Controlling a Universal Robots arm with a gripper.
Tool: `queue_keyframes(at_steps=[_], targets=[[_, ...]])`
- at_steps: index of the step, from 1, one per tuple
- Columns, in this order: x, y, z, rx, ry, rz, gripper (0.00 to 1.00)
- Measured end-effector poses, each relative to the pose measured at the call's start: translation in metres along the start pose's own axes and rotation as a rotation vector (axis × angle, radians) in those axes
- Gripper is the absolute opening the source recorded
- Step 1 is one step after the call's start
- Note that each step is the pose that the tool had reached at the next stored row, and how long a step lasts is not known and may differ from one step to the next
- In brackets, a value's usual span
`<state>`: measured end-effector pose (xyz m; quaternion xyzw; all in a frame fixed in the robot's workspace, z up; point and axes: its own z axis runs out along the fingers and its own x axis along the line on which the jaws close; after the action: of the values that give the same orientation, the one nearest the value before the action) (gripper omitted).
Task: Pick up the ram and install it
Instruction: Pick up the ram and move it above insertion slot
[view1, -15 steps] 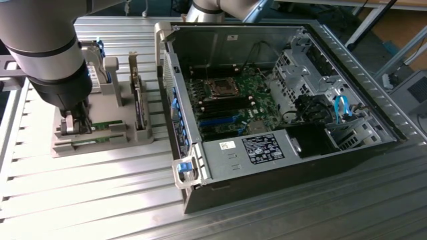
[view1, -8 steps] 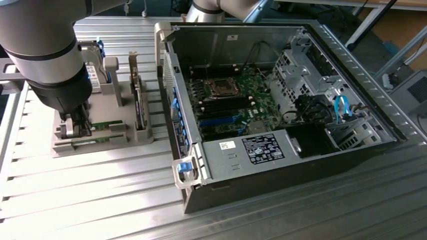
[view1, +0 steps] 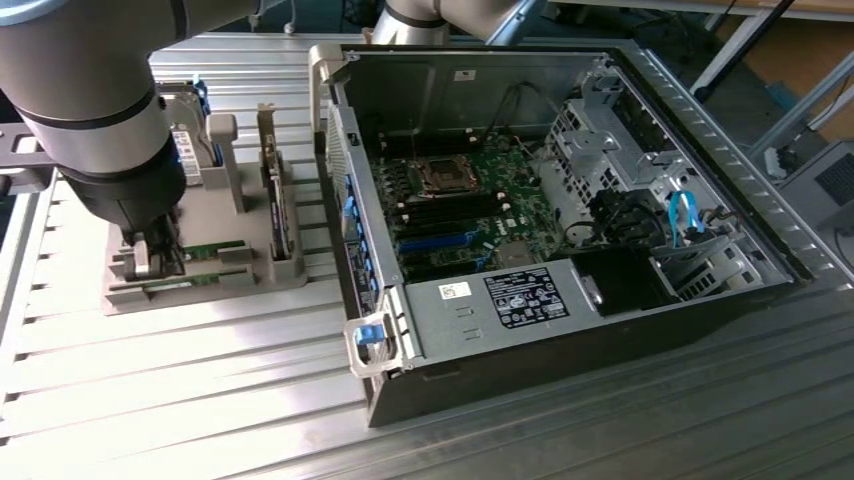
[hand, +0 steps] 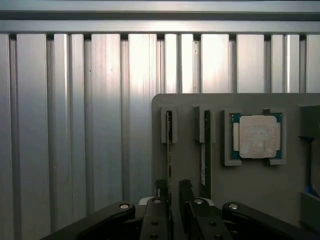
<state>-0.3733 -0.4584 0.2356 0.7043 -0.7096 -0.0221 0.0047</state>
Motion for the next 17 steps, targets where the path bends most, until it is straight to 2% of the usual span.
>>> queue_keyframes(at_steps=[9,17], targets=[[0.0003,-0.0004,0.0109,-0.0003,0.0002,0.0,0.24],[0.0016,-0.0005,0.0111,0.0,0.0,0.0,0.24]])
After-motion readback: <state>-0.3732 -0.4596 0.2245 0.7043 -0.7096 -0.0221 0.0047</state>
